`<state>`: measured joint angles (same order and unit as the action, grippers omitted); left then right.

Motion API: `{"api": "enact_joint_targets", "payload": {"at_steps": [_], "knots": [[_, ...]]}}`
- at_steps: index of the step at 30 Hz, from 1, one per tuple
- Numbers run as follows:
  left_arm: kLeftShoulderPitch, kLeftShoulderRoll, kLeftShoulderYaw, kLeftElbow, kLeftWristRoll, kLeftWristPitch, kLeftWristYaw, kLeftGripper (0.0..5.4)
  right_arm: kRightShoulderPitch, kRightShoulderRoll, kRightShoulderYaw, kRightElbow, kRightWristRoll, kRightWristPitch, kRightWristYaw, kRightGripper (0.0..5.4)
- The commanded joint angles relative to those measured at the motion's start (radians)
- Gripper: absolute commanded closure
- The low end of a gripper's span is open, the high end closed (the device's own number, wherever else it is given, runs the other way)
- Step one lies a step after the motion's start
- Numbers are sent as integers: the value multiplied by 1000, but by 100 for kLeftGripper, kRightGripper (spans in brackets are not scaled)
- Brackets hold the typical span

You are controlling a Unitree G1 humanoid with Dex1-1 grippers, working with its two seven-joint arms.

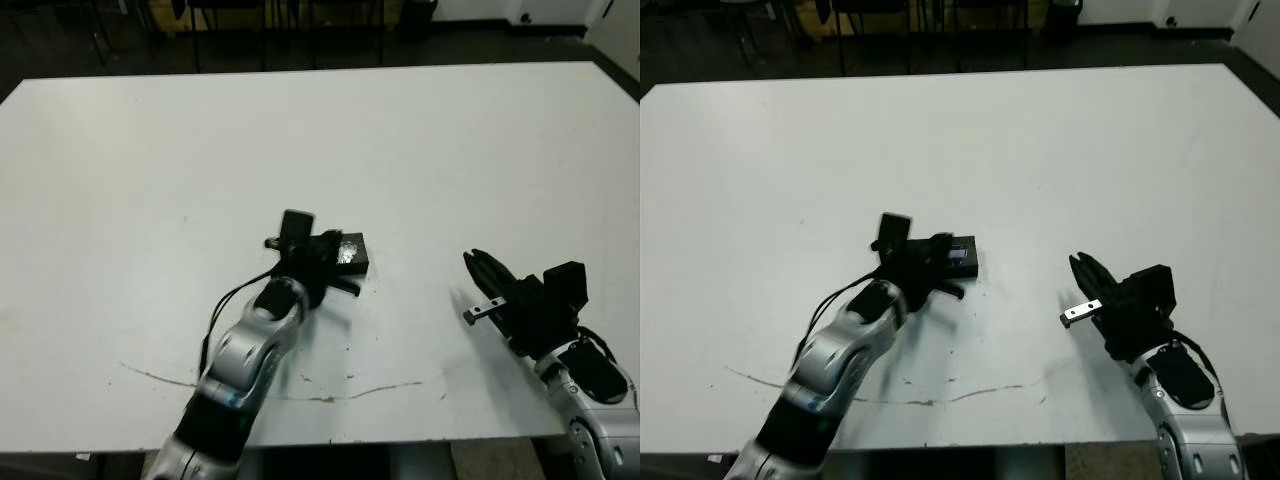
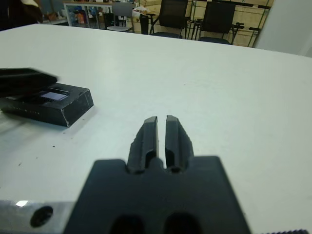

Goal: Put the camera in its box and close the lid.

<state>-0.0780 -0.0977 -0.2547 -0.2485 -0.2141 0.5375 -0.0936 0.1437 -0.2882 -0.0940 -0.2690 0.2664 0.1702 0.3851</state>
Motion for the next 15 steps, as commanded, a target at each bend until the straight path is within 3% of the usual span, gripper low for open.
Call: {"api": "enact_joint_targets", "payload": {"at_steps": [1, 8, 13, 15], "knots": [[76, 66, 66, -168, -51, 19, -42, 539, -4, 11, 4, 14, -16, -9, -16, 540], [160, 165, 284, -350, -135, -21, -73, 539, -23, 24, 14, 47, -18, -47, -10, 540], [205, 204, 413, -346, -164, -132, -102, 539, -38, 56, 21, 54, -41, -106, -42, 540], [216, 202, 449, -309, -171, -201, -117, 539, -48, 71, 25, 42, -46, -97, -64, 540]]}}
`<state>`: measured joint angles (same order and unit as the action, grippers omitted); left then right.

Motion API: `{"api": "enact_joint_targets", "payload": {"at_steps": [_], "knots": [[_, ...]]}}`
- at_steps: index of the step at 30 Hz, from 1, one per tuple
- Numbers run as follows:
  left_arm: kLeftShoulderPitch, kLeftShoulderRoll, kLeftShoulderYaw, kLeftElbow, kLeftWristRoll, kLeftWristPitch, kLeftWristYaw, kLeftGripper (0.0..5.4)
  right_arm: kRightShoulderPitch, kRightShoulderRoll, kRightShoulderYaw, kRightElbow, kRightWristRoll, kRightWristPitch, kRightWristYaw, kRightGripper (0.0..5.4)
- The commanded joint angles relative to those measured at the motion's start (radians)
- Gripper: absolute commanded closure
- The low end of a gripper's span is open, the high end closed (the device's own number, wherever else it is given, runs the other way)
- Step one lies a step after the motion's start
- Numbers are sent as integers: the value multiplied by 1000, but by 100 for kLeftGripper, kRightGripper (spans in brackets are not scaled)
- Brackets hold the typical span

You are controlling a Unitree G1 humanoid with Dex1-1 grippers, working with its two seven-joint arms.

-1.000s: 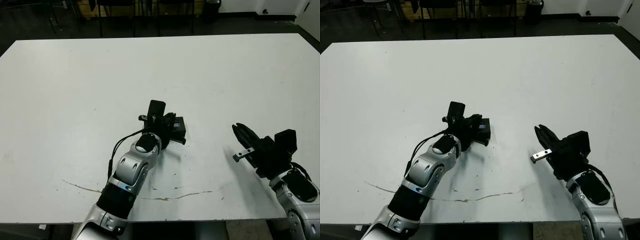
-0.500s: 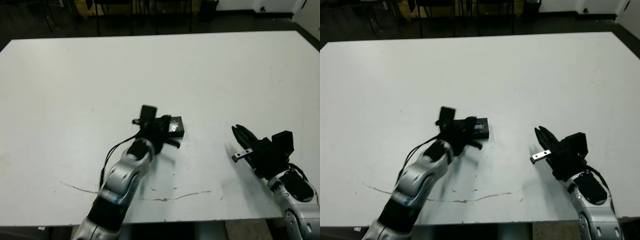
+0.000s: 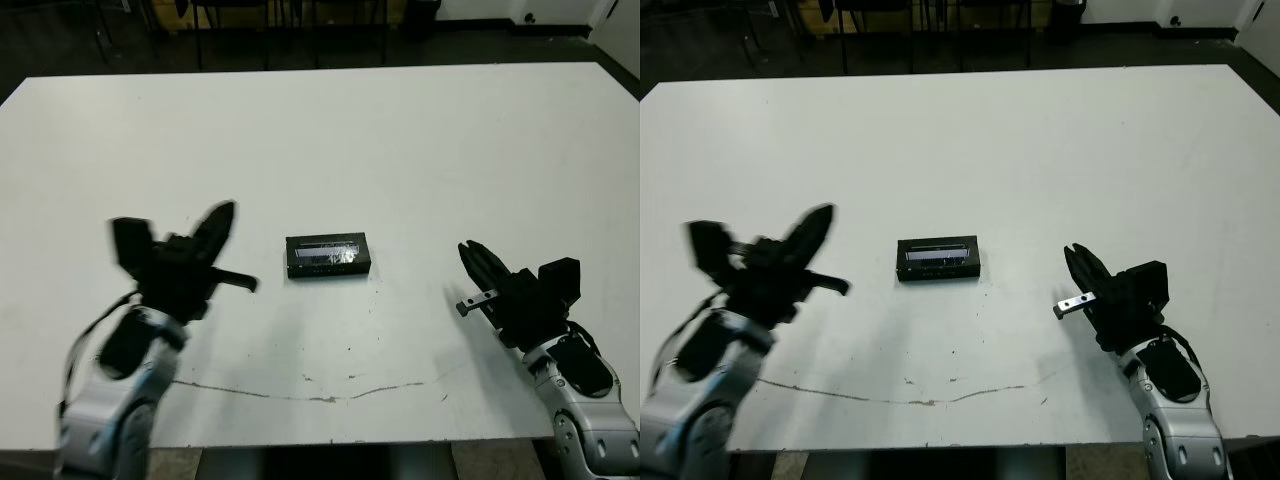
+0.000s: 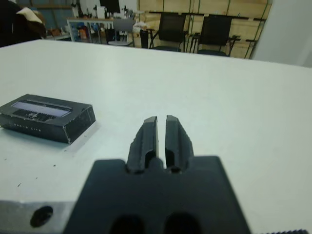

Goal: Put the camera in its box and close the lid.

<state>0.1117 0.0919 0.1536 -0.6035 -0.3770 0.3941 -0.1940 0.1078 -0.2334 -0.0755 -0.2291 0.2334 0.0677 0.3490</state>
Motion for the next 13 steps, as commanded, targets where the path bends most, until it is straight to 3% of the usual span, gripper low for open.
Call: {"api": "enact_joint_targets", "payload": {"at_steps": [1, 7, 13], "knots": [[31, 13, 54, 71, -4, -97, -27, 539, -16, 25, 10, -9, -23, 11, -45, 540], [77, 3, 42, 191, 147, -335, -10, 539, -42, 64, 33, -39, -32, 44, -102, 540], [107, -45, 7, 245, 219, -439, 51, 539, -38, 81, 39, -50, -21, 71, -111, 540]]}}
